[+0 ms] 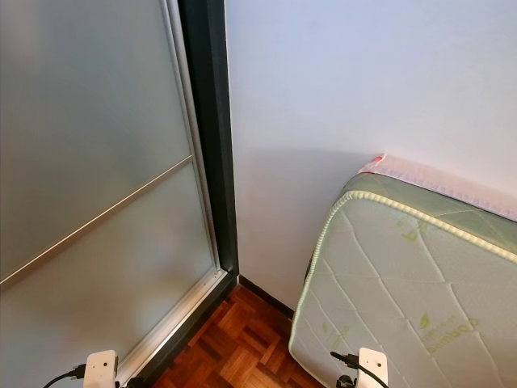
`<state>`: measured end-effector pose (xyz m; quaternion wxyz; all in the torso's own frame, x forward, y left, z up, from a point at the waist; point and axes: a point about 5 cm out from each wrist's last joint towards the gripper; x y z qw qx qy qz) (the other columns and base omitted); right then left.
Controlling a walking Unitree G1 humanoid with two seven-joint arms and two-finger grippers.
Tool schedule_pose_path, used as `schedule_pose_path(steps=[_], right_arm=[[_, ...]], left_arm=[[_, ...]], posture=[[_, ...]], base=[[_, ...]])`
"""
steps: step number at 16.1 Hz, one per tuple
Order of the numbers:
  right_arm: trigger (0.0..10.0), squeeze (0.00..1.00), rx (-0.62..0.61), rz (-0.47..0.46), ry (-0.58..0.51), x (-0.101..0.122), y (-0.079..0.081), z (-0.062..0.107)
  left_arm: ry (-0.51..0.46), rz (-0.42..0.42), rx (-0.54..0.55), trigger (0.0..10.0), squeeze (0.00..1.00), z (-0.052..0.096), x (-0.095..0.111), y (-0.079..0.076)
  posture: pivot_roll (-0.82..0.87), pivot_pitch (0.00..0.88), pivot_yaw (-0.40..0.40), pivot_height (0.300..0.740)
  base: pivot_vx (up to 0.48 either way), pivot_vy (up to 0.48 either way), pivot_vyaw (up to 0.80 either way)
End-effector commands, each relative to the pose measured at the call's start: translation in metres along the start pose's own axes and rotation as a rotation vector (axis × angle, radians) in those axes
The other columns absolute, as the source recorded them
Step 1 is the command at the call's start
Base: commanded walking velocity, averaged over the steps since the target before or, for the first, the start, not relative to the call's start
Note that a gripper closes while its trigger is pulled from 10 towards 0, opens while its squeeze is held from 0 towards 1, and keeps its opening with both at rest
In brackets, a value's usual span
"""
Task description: Clean up the room
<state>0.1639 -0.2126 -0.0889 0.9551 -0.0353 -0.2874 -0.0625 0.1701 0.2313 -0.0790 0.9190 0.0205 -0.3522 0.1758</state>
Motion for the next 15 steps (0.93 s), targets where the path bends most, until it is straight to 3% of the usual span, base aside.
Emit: schedule_pose_path(steps=[1, 3, 4, 5, 7, 10, 12, 15], right_arm=[[10.0, 0.00, 0.344, 0.059, -0.050, 0.009, 0.046, 0.000], [10.0, 0.00, 0.309, 0.044, -0.066, 0.009, 0.040, 0.000], [10.0, 0.00, 0.156, 0.073, -0.052, 0.009, 0.023, -0.001], [10.0, 0.00, 0.127, 0.064, -0.053, 0.010, 0.019, -0.002], [10.0, 0.00, 0.167, -0.025, -0.075, 0.017, 0.022, -0.003], [10.0, 0.00, 0.161, 0.091, -0.096, 0.025, 0.026, -0.003], [10.0, 0.00, 0.131, 0.034, -0.071, 0.020, 0.025, -0.004], [10.0, 0.00, 0.122, 0.053, -0.070, 0.017, 0.024, -0.003]], left_arm=[[0.020, -0.042, -0.006, 10.0, 0.00, 0.002, 0.001, 0.012], [0.025, -0.062, -0.006, 10.0, 0.00, 0.004, -0.001, 0.017], [0.014, -0.081, -0.036, 10.0, 0.00, 0.003, 0.000, 0.014], [-0.005, -0.057, -0.034, 10.0, 0.00, 0.002, 0.004, 0.013], [-0.030, -0.006, -0.005, 10.0, 0.00, 0.001, 0.010, 0.014], [-0.033, -0.032, -0.038, 10.0, 0.00, -0.002, 0.016, 0.004], [-0.016, -0.039, -0.048, 10.0, 0.00, -0.003, 0.012, -0.003], [0.008, -0.050, -0.059, 10.0, 0.00, -0.003, 0.008, -0.006]], posture=[[0.01, 0.018, -0.017, 0.740], [0.01, 0.039, -0.018, 0.740], [0.01, 0.060, -0.017, 0.740], [0.02, 0.068, -0.019, 0.740], [0.02, 0.079, -0.022, 0.740], [0.01, 0.090, -0.018, 0.740], [0.01, 0.096, -0.016, 0.740], [0.01, 0.107, -0.015, 0.740]], base=[[0.000, 0.000, 0.00], [0.000, 0.000, 0.00], [0.000, 0.000, 0.00], [0.000, 0.000, 0.00], [0.000, 0.000, 0.00], [0.000, 0.000, 0.00], [0.000, 0.000, 0.00], [0.000, 0.000, 0.00]])
Point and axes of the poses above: a point about 5 cm out from each wrist's last joint towards the gripper, its own z axis pointing back from the gripper into the wrist, its own x axis along the axis of the wrist's last joint, y = z × x, and after that the axes turned 9 degrees about z, right-handed
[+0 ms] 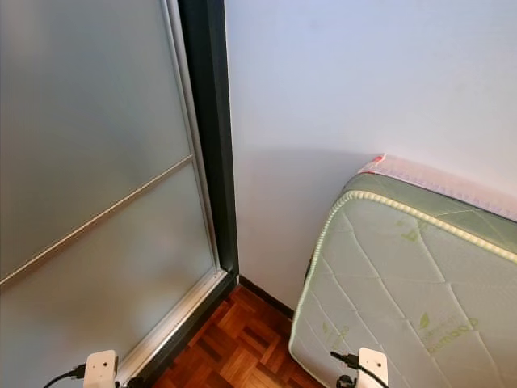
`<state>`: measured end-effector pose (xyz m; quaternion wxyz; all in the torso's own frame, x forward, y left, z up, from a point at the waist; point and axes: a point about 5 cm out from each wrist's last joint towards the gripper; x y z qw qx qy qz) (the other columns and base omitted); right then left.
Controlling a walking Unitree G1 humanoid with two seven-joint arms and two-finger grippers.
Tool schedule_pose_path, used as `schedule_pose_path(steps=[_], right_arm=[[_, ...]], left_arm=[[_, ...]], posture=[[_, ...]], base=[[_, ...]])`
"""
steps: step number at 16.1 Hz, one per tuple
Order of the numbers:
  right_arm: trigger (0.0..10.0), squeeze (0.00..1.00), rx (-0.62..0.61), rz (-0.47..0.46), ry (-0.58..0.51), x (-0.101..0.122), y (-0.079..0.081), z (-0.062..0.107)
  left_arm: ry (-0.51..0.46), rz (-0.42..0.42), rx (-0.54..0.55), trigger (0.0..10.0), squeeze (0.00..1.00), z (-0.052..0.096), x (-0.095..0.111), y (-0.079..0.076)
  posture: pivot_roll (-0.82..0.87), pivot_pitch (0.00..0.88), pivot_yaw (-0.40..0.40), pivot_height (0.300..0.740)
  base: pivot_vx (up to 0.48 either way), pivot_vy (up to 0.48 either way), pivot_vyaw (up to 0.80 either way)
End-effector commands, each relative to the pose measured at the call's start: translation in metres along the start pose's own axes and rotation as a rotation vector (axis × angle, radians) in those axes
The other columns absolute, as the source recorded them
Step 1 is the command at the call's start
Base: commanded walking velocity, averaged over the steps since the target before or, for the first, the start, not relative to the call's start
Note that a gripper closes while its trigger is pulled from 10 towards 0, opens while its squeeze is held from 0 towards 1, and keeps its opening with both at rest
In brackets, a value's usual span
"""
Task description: Clean up the room
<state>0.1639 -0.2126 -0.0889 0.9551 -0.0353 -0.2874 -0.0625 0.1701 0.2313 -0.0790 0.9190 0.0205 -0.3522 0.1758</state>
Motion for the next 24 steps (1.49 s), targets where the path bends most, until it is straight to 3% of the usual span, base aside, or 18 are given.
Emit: schedule_pose_path(steps=[1, 4, 8, 11, 13, 16, 24], right_arm=[[10.0, 0.00, 0.125, 0.045, -0.063, 0.015, 0.024, -0.003], [10.0, 0.00, 0.114, 0.038, -0.025, 0.006, 0.023, -0.002], [10.0, 0.00, 0.124, 0.045, -0.003, 0.003, 0.022, -0.002], [10.0, 0.00, 0.131, 0.047, 0.001, 0.008, 0.032, -0.003], [10.0, 0.00, 0.144, 0.054, 0.016, 0.008, 0.041, -0.003], [10.0, 0.00, 0.136, 0.051, 0.032, 0.002, 0.033, -0.002], [10.0, 0.00, 0.128, 0.065, 0.040, 0.000, 0.031, -0.002]], left_arm=[[0.012, -0.058, -0.065, 10.0, 0.00, -0.002, 0.006, -0.006], [0.018, -0.056, -0.058, 10.0, 0.00, 0.000, 0.001, -0.003], [0.012, -0.054, -0.058, 10.0, 0.00, 0.001, -0.002, 0.000], [0.006, -0.061, -0.060, 10.0, 0.00, 0.002, -0.001, 0.002], [0.005, -0.110, -0.045, 10.0, 0.00, 0.002, -0.001, 0.005], [0.016, -0.104, -0.046, 10.0, 0.00, 0.002, -0.004, -0.001], [0.039, -0.115, -0.060, 10.0, 0.00, 0.002, -0.010, -0.007]], posture=[[0.01, 0.108, -0.014, 0.740], [0.01, 0.113, -0.012, 0.740], [0.02, 0.115, -0.017, 0.740], [0.02, 0.114, -0.017, 0.740], [0.02, 0.111, -0.017, 0.740], [0.02, 0.113, -0.016, 0.740], [0.02, 0.111, -0.018, 0.740]], base=[[0.000, 0.000, 0.00], [0.000, 0.000, 0.00], [0.000, 0.000, -0.70], [0.000, 0.000, -0.71], [0.000, 0.000, -0.70], [0.000, -0.291, -0.71], [0.000, 0.000, -0.71]])
Point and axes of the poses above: a point about 5 cm out from each wrist's last joint towards the gripper, its own z axis pointing back from the gripper into the wrist, its own x axis along the axis of the wrist's last joint, y = z × x, and after that the axes turned 9 degrees about z, right-handed
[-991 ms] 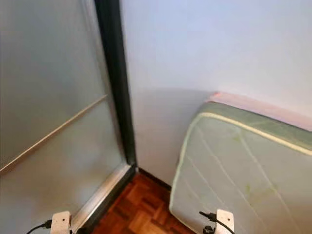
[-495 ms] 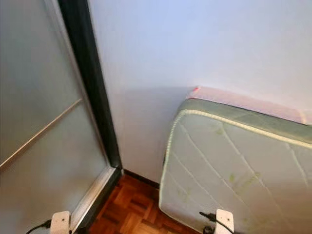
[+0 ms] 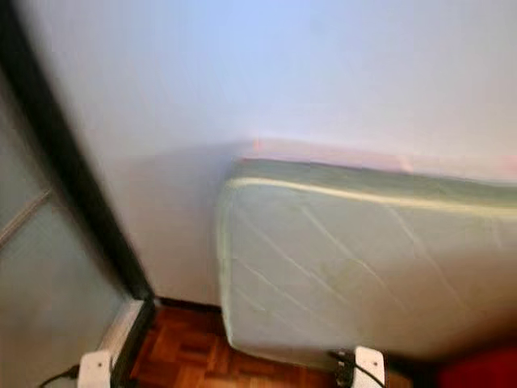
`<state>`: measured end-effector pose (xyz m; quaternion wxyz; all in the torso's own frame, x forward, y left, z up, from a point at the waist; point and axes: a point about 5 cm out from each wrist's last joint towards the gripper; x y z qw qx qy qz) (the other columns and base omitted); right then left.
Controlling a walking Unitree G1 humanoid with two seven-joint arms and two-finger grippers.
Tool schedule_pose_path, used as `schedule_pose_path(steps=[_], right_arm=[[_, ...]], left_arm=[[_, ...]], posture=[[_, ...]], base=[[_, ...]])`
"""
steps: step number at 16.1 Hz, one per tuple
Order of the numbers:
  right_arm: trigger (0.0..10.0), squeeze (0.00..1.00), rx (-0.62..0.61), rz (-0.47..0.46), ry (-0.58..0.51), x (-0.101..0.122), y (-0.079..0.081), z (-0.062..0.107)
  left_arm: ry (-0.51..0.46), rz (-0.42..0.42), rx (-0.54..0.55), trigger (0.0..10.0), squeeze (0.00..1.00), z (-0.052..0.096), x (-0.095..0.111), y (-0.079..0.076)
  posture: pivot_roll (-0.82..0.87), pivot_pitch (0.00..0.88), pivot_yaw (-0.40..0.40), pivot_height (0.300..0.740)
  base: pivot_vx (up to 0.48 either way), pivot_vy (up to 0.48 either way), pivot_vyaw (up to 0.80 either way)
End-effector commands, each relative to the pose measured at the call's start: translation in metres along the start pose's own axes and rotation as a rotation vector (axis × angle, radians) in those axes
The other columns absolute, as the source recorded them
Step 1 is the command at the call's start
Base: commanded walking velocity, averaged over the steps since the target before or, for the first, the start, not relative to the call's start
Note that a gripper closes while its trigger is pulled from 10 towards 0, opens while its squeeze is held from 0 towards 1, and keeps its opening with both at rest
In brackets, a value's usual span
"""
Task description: Clean up the room
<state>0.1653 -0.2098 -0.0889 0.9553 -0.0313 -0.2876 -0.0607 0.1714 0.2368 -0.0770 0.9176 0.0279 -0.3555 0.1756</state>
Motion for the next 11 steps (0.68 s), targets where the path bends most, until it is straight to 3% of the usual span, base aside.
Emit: schedule_pose_path(steps=[1, 11], right_arm=[[10.0, 0.00, 0.119, 0.065, 0.040, -0.0002, 0.0283, -0.0020], [10.0, 0.00, 0.125, 0.075, 0.044, -0.0007, 0.0289, -0.0020]], left_arm=[[0.049, -0.109, -0.073, 10.0, 0.00, 0.0024, -0.0138, -0.0117], [0.053, -0.117, -0.080, 10.0, 0.00, 0.0025, -0.0142, -0.0121]], posture=[[0.02, 0.111, -0.018, 0.740], [0.02, 0.094, -0.020, 0.740]], base=[[0.000, 0.000, -0.71], [0.000, 0.000, -0.71]])
Point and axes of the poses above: a point about 5 cm out from each wrist's last joint towards the gripper, its own z axis pointing back from the gripper into the wrist, its own x axis along the axis of the wrist's last joint, y = z × x, and after that the axes turned 9 degrees about z, right-handed
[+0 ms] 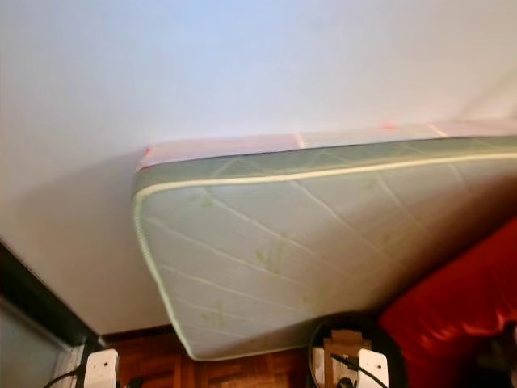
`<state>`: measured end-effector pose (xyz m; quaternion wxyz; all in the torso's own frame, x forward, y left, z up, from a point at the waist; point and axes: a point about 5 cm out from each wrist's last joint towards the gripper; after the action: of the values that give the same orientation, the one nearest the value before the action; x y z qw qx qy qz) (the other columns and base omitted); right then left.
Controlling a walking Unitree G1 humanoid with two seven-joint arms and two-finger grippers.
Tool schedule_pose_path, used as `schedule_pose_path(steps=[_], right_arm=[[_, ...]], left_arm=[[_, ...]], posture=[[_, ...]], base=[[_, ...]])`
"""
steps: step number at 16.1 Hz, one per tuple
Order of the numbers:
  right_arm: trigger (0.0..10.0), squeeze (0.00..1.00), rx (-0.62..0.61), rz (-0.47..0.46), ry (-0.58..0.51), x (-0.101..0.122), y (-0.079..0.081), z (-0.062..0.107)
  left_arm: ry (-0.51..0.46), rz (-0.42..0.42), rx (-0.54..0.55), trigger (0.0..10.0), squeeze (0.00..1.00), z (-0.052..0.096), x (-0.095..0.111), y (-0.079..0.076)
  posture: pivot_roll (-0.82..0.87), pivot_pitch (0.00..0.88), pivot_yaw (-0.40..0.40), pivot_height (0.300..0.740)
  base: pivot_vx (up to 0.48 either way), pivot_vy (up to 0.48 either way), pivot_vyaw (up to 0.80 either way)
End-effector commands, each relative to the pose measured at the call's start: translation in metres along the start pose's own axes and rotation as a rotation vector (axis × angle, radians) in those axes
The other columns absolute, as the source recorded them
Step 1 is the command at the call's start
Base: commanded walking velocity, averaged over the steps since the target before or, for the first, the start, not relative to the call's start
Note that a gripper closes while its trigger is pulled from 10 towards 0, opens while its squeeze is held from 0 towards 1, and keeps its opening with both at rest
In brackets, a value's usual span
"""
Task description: Clean up the room
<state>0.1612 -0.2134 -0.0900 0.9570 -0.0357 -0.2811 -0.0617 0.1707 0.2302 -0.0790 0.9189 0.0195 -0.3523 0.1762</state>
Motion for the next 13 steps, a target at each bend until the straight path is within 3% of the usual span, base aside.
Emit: schedule_pose_path(steps=[1, 7, 9, 13], right_arm=[[10.0, 0.00, 0.134, 0.075, 0.030, 0.0033, 0.0329, -0.0026], [10.0, 0.00, 0.134, 0.075, 0.032, 0.0034, 0.0331, -0.0026], [10.0, 0.00, 0.135, 0.073, 0.033, 0.0033, 0.0332, -0.0026], [10.0, 0.00, 0.135, 0.075, 0.033, 0.0037, 0.0331, -0.0027]], left_arm=[[0.045, -0.126, -0.066, 10.0, 0.00, 0.0019, -0.0101, -0.0071], [0.047, -0.155, -0.074, 10.0, 0.00, 0.0021, -0.0115, -0.0096], [0.046, -0.165, -0.076, 10.0, 0.00, 0.0023, -0.0125, -0.0106], [0.039, -0.141, -0.073, 10.0, 0.00, 0.0017, -0.0114, -0.0130]], posture=[[0.02, 0.096, -0.020, 0.740], [0.02, 0.107, -0.020, 0.740], [0.02, 0.107, -0.020, 0.740], [0.02, 0.108, -0.023, 0.740]], base=[[0.000, 0.000, -0.71], [0.000, 0.000, -0.71], [0.000, -0.424, -0.71], [0.000, 0.000, -0.71]])
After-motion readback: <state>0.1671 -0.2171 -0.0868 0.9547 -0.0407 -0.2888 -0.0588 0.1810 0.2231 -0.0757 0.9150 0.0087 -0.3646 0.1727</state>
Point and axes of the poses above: a point about 5 cm out from each wrist's last joint towards the gripper, its own z axis pointing back from the gripper into the wrist, its own x axis along the axis of the wrist's last joint, y = z × x, and after that the axes turned 9 degrees about z, right-handed
